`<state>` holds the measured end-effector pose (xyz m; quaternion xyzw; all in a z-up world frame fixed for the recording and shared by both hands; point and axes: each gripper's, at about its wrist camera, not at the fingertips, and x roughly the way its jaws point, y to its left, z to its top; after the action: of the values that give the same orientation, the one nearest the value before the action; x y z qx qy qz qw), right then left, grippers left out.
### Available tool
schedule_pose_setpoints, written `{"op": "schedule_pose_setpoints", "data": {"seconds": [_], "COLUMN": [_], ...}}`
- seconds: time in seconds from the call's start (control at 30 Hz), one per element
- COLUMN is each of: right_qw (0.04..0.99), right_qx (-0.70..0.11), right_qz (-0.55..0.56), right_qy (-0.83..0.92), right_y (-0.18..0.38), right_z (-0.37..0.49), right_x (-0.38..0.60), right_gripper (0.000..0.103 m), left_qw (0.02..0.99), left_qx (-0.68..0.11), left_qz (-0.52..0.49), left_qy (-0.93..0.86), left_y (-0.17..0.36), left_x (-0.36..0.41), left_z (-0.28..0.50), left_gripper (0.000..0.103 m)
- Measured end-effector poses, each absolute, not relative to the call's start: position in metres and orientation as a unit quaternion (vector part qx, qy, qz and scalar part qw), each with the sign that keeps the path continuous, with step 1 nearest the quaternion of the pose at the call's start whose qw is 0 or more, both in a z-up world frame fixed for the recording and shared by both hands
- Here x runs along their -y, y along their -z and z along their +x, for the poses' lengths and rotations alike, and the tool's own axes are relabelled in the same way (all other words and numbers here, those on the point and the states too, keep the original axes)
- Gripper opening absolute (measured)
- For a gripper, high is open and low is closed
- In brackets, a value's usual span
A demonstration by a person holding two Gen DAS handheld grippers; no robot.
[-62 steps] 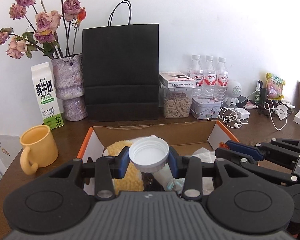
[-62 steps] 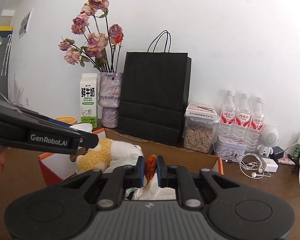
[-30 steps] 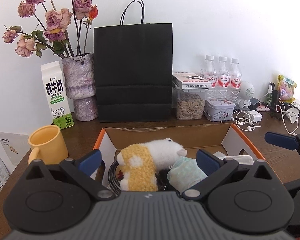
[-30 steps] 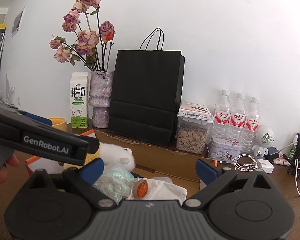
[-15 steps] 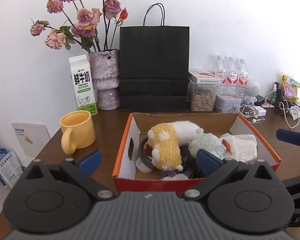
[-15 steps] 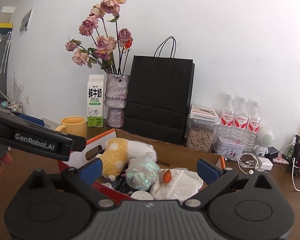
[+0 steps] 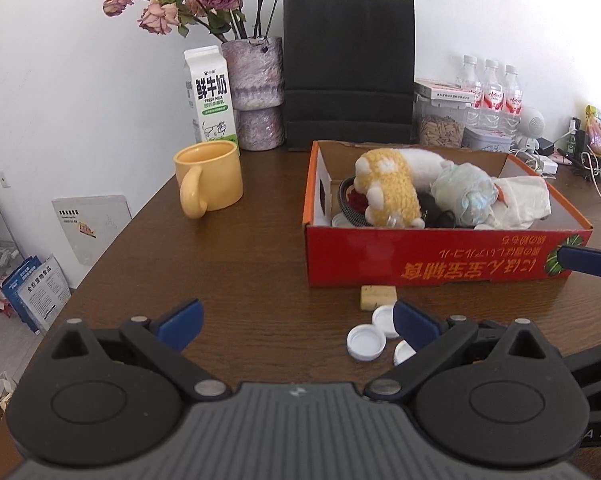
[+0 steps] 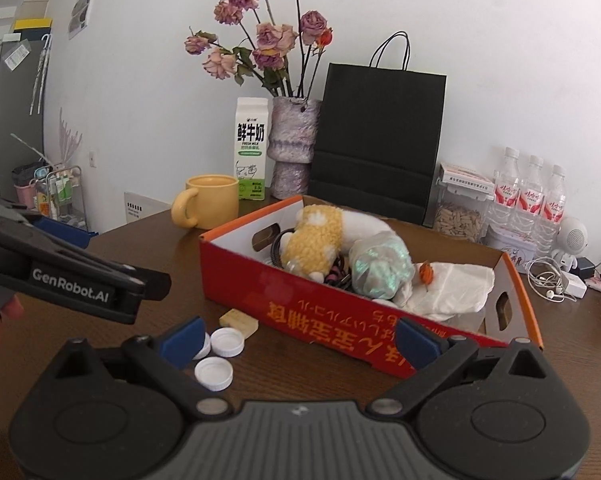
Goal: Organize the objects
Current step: 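Grasp a white bottle cap with each gripper from the table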
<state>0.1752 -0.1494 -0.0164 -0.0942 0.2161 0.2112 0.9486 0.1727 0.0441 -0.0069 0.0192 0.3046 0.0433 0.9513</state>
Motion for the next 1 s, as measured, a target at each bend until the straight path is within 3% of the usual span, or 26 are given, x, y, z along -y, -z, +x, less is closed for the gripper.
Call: {"op": "schedule_pose_setpoints", "data": {"seconds": [0.2, 0.4, 0.6, 0.73, 0.8, 0.9, 0.93, 0.97, 1.0], "right_qw": [0.934, 0.921, 0.911, 0.904, 0.905, 0.908, 0.909, 0.911, 0.912], "right_qx": [-0.248, -0.278, -0.29, -0.29, -0.288, -0.288, -0.288, -0.289, -0.29], "right_qz": [-0.114, -0.127, -0.122, -0.116, -0.119, -0.12, -0.118, -0.115, -0.112], "right_qy": [-0.229, -0.241, -0.267, -0.291, -0.289, -0.281, -0.276, -0.27, -0.266], "right_y": [0.038, 0.057, 0.066, 0.066, 0.066, 0.066, 0.066, 0.066, 0.066], "right_z": [0.174, 0.186, 0.202, 0.206, 0.206, 0.208, 0.209, 0.211, 0.212], "right_x": [0.128, 0.112, 0.112, 0.117, 0.122, 0.133, 0.136, 0.14, 0.143], "right_gripper": [0.1, 0.091, 0.065, 0.026, 0.026, 0.026, 0.026, 0.026, 0.026], "left_qw": [0.942, 0.934, 0.932, 0.931, 0.931, 0.929, 0.933, 0.934, 0.935], "left_qx": [-0.332, -0.355, -0.362, -0.364, -0.365, -0.369, -0.359, -0.355, -0.353], "left_qz": [0.019, 0.016, 0.016, 0.011, 0.012, 0.013, 0.022, 0.02, 0.022], "left_qy": [-0.047, -0.031, -0.004, 0.006, 0.012, 0.02, 0.022, 0.034, 0.04], "left_y": [0.028, 0.046, 0.054, 0.057, 0.059, 0.063, 0.064, 0.063, 0.062], "left_x": [-0.058, -0.063, -0.055, -0.048, -0.045, -0.04, -0.036, -0.034, -0.032], "left_z": [0.169, 0.178, 0.193, 0.206, 0.21, 0.216, 0.215, 0.214, 0.214], "left_gripper": [0.103, 0.103, 0.103, 0.103, 0.101, 0.084, 0.072, 0.05, 0.036]}}
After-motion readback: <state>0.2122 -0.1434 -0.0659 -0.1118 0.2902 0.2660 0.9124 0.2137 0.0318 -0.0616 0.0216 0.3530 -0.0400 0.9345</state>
